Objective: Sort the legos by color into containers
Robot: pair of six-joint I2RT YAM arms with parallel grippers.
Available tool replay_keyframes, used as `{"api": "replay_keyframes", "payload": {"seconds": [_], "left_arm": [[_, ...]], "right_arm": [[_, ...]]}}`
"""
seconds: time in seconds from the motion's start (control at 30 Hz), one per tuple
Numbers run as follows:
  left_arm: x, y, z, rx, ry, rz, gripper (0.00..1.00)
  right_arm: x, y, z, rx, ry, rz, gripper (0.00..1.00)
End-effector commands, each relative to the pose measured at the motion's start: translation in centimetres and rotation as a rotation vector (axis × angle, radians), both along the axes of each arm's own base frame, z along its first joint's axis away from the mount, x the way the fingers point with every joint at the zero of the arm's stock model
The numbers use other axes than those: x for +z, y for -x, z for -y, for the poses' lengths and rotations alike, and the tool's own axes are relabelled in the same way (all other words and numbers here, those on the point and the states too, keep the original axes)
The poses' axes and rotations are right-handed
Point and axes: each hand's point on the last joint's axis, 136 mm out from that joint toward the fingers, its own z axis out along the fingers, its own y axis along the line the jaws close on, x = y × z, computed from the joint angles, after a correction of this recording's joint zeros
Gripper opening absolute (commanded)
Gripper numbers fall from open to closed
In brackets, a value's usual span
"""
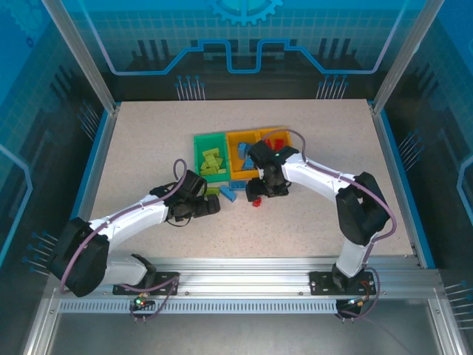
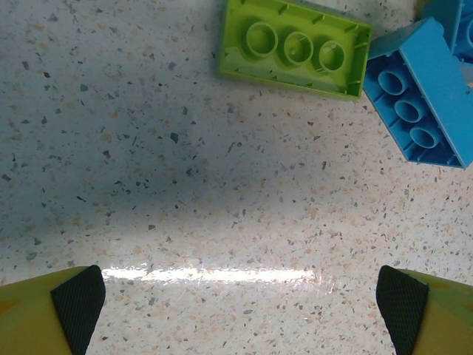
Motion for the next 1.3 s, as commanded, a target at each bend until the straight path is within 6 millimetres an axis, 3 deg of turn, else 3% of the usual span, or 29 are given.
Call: {"api": "replay_keyframes", "payload": {"seconds": [0.0, 0.2, 0.4, 0.47, 0.7, 0.87, 1.0, 1.13, 1.27], "left_arm": [[1.0, -0.8, 0.4, 0.007, 0.013, 0.03, 0.99], [1.2, -0.6, 0.3, 0.007, 0.01, 0.031, 0.99], [1.0, -0.2, 0.0, 0.007, 0.005, 0.029, 0.99], [1.0, -0.2, 0.0, 0.008, 0.005, 0.028, 0.99], [1.0, -0.3, 0.0, 0.007, 0.006, 0.032, 0.99], [1.1, -0.4, 0.1, 0.005, 0.006, 0.033, 0.99], [0.9, -0.5, 0.2, 0.005, 0.005, 0.027, 0.99], [0.9, -0.6, 0.4, 0.002, 0.009, 0.024, 0.99], [0.9, -0.6, 0.4, 0.005, 0.009, 0.023, 0.99]], "right_arm": [[-0.6, -0.2, -1.5, -0.107, -0.051, -0.008, 0.78], [-2.1, -1.1, -2.9, -0.148, -0.035, -0.033, 0.8], [-4.5, -1.2, -2.0, -0.141, 0.055, -0.066, 0.74], [-5.0, -1.2, -1.9, -0.145, 0.059, -0.073, 0.69], [-4.8, -1.1, -2.2, -0.114, 0.079, -0.059, 0.37], [-2.7, -0.6, -1.9, -0.091, 0.065, -0.027, 0.3], [0.7, -1.0, -1.4, -0.05, 0.048, 0.028, 0.29], [4.7, -4.0, 0.2, -0.072, -0.007, 0.108, 0.29], [7.5, -8.7, 2.8, -0.142, -0.057, 0.187, 0.28]]}}
